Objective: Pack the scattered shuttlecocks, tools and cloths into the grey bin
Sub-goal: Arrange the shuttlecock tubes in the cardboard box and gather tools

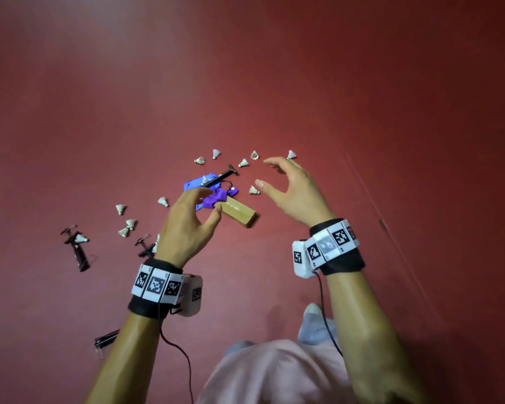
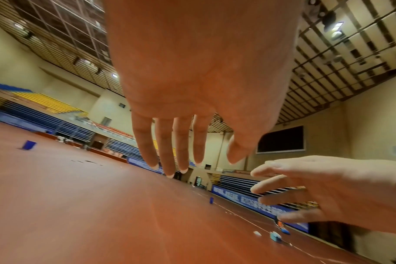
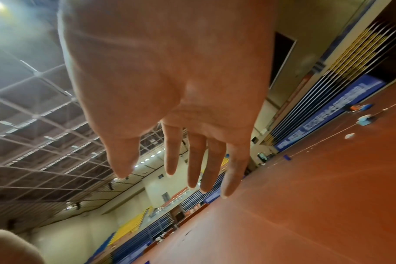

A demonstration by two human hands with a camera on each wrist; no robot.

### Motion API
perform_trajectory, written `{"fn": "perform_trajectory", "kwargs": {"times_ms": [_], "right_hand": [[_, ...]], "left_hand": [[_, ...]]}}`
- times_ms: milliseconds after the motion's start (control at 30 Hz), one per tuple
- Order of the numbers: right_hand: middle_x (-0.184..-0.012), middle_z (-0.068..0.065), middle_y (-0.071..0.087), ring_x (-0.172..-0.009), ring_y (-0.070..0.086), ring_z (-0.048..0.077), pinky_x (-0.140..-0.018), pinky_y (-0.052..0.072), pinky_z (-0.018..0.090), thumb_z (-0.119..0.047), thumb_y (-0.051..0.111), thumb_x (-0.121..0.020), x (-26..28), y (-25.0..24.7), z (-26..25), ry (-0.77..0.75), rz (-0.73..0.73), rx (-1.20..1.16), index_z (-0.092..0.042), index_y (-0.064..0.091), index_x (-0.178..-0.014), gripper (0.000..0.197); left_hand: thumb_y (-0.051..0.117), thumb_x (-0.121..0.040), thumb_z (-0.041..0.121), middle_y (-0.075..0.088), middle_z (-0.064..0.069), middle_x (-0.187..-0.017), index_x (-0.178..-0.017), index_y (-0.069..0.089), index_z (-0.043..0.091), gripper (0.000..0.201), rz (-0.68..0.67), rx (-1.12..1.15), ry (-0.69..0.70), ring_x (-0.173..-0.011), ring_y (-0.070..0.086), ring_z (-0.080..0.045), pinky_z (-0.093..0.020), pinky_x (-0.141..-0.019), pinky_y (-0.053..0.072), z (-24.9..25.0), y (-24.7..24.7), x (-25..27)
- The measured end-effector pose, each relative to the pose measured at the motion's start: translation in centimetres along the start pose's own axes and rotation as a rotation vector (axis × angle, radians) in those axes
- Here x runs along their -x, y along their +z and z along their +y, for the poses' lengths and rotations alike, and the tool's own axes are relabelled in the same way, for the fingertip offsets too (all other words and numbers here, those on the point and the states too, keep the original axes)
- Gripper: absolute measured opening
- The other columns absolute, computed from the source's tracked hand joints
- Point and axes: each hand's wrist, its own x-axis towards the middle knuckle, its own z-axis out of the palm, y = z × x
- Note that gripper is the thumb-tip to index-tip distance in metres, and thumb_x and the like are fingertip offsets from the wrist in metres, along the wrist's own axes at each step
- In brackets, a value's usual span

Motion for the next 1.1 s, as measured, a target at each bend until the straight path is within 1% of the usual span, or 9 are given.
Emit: {"fn": "perform_trajectory", "kwargs": {"times_ms": [167,300,400,500,633,733,867,967,1100], "right_hand": [[-0.122,-0.008,0.062,-0.116,0.059,0.008,-0.102,0.048,0.030,-0.044,0.071,-0.092,-9.6,-0.9,0.5,-0.081,-0.046,-0.051,-0.032,0.061,-0.127,0.039],[-0.120,-0.008,0.062,-0.114,0.059,0.009,-0.101,0.048,0.029,-0.040,0.072,-0.092,-16.1,0.9,1.1,-0.088,-0.138,-0.063,-0.030,0.062,-0.127,0.038],[-0.121,-0.008,0.063,-0.111,0.060,0.007,-0.100,0.048,0.026,-0.040,0.073,-0.092,-21.3,3.1,1.4,-0.095,-0.179,-0.049,-0.029,0.062,-0.128,0.039],[-0.122,-0.012,0.063,-0.114,0.059,0.003,-0.101,0.047,0.027,-0.041,0.073,-0.092,-26.8,5.9,1.7,-0.103,-0.180,-0.038,-0.030,0.063,-0.126,0.037],[-0.120,-0.012,0.064,-0.114,0.059,0.004,-0.103,0.048,0.032,-0.040,0.074,-0.091,-34.4,10.9,2.1,-0.086,-0.180,-0.039,-0.030,0.063,-0.125,0.037],[-0.122,-0.008,0.064,-0.115,0.059,0.005,-0.104,0.049,0.034,-0.040,0.075,-0.091,-39.8,14.1,2.5,-0.045,-0.172,-0.016,-0.029,0.063,-0.127,0.039],[-0.122,-0.009,0.063,-0.116,0.059,0.006,-0.102,0.051,0.037,-0.043,0.075,-0.090,-44.6,16.6,4.0,0.056,-0.128,-0.004,-0.032,0.062,-0.127,0.041],[-0.127,-0.008,0.062,-0.120,0.058,0.009,-0.104,0.049,0.037,-0.042,0.075,-0.090,-46.7,17.9,6.7,0.160,-0.185,0.038,-0.032,0.061,-0.129,0.043],[-0.129,-0.005,0.061,-0.122,0.057,0.011,-0.104,0.047,0.036,-0.045,0.076,-0.087,-49.3,20.1,12.7,0.288,-0.243,0.097,-0.030,0.060,-0.129,0.047]], "left_hand": [[0.067,-0.093,0.035,0.065,0.009,-0.121,-0.122,0.062,0.022,0.032,0.082,0.007,-0.099,-0.111,0.062,-0.011,-0.038,-0.091,0.054,0.5,1.0,-6.0],[0.068,-0.093,0.034,0.065,0.011,-0.119,-0.121,0.062,0.023,0.030,0.126,0.007,-0.180,-0.109,0.062,-0.011,-0.034,-0.093,0.052,-1.3,0.1,-10.1],[0.068,-0.093,0.032,0.065,0.010,-0.118,-0.121,0.063,0.024,0.030,0.162,0.000,-0.230,-0.107,0.062,-0.010,-0.034,-0.087,0.052,-4.3,-0.9,-13.6],[0.068,-0.093,0.034,0.065,0.008,-0.120,-0.122,0.063,0.023,0.031,0.178,0.003,-0.264,-0.108,0.062,-0.009,-0.026,-0.080,0.048,-8.4,-1.8,-17.7],[0.067,-0.094,0.037,0.066,0.009,-0.120,-0.123,0.062,0.023,0.032,0.184,-0.002,-0.270,-0.105,0.061,-0.007,-0.027,-0.086,0.048,-15.0,-3.5,-24.2],[0.067,-0.093,0.036,0.065,0.008,-0.120,-0.123,0.063,0.023,0.033,0.141,-0.015,-0.255,-0.104,0.061,-0.007,-0.028,-0.087,0.048,-19.8,-5.4,-30.6],[0.066,-0.093,0.035,0.065,0.009,-0.118,-0.120,0.063,0.023,0.030,0.067,0.002,-0.218,-0.103,0.062,-0.008,-0.030,-0.085,0.050,-25.1,-6.0,-39.2],[0.064,-0.093,0.038,0.065,0.006,-0.118,-0.121,0.061,0.022,0.033,-0.067,-0.024,-0.211,-0.102,0.062,-0.011,-0.032,-0.084,0.051,-28.9,-4.0,-45.0],[0.059,-0.088,0.042,0.064,0.000,-0.113,-0.116,0.060,0.019,0.036,-0.299,-0.051,-0.264,-0.100,0.062,-0.022,-0.038,-0.085,0.053,-34.2,1.0,-51.3]]}}
